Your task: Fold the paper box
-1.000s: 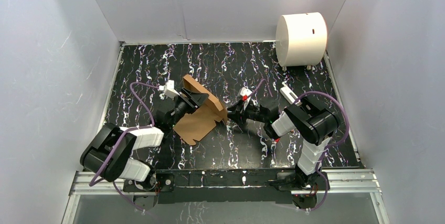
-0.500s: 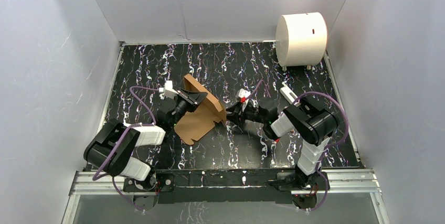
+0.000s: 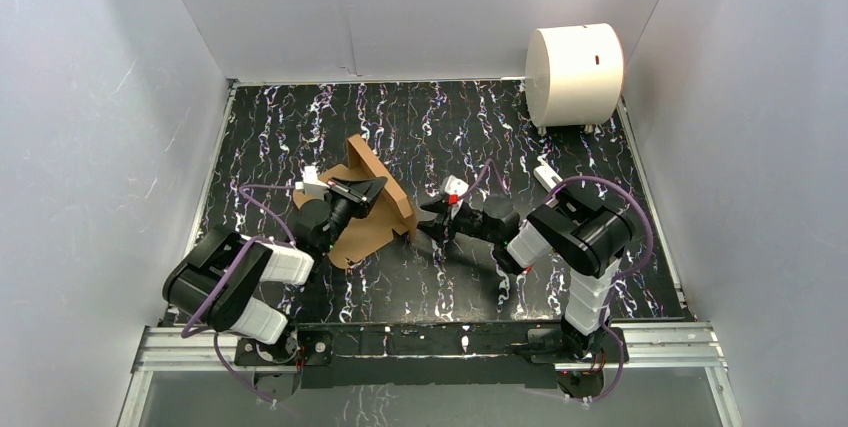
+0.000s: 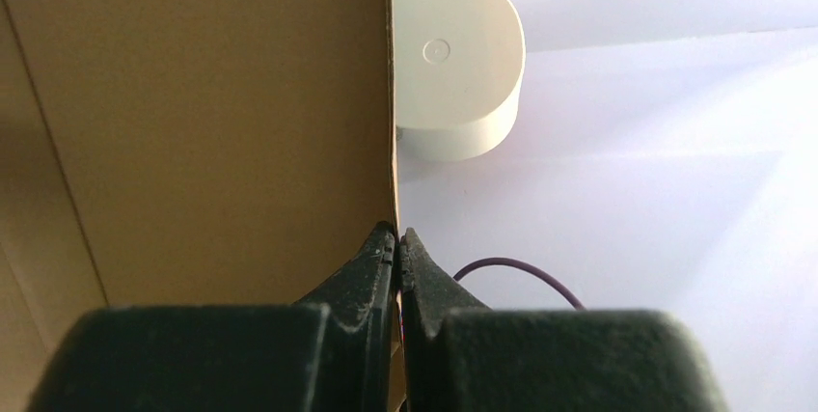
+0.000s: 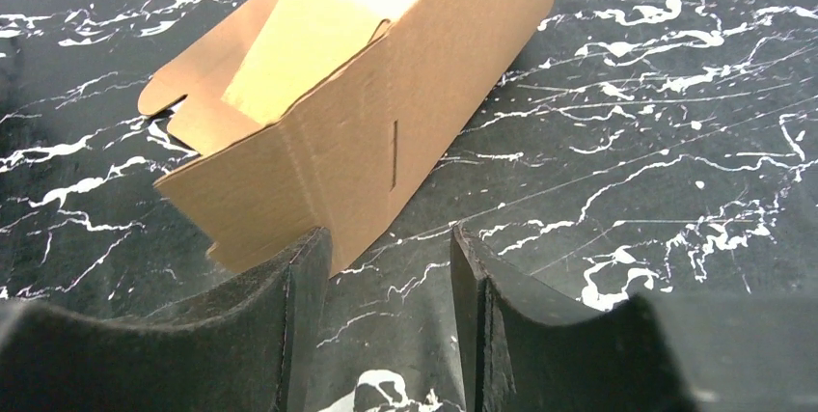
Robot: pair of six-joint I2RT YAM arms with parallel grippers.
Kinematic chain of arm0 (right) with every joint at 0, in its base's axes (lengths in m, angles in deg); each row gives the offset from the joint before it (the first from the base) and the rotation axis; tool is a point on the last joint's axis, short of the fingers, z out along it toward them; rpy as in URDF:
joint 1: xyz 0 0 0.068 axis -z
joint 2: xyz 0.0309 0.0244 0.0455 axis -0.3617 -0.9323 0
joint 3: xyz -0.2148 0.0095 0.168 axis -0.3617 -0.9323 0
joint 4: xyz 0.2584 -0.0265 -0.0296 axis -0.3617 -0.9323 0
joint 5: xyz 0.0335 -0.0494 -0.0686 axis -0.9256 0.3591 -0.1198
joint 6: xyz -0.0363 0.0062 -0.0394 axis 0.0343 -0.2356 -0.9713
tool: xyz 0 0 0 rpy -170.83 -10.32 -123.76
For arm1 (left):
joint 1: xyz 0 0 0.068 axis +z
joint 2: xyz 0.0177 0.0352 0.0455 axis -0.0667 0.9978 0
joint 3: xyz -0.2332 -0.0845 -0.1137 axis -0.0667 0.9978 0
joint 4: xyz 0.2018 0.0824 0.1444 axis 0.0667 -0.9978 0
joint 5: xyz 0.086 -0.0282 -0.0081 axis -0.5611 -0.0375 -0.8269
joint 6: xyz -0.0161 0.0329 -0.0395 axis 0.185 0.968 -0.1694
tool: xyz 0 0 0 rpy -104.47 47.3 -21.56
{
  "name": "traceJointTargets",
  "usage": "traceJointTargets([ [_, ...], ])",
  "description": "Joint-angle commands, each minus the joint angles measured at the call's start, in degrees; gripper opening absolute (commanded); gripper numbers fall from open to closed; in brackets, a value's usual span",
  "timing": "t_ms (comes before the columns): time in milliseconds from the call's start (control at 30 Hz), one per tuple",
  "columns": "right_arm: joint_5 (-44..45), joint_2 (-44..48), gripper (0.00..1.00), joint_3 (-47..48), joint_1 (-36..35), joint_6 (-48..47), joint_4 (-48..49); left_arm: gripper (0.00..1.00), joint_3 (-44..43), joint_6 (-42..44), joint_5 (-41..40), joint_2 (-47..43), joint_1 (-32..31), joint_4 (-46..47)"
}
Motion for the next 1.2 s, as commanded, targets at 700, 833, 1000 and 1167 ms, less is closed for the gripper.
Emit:
traceJointTargets([
  [700,3.4,3.6,0.62,-5.7,-4.6,-1.5,9.1,0.0,3.9,-2.1,-5.4,-1.4,-2.8,4.8],
  [833,3.3,3.9,0.64,-4.2,-6.1,-1.5,7.9,0.0,3.6,-1.7,-4.6,-0.7,-2.8,4.9],
  [1000,8.9,1.2,0.68,-0.6,-8.7,-1.5,8.4,0.0,3.8,-2.6,-3.9,0.1,-2.8,5.0],
  [1167,15.2,-2.2,0.68,2.1,-10.1,-0.1,11.9,0.0,4.3,-2.7,-4.1,-0.5,-2.8,5.1],
])
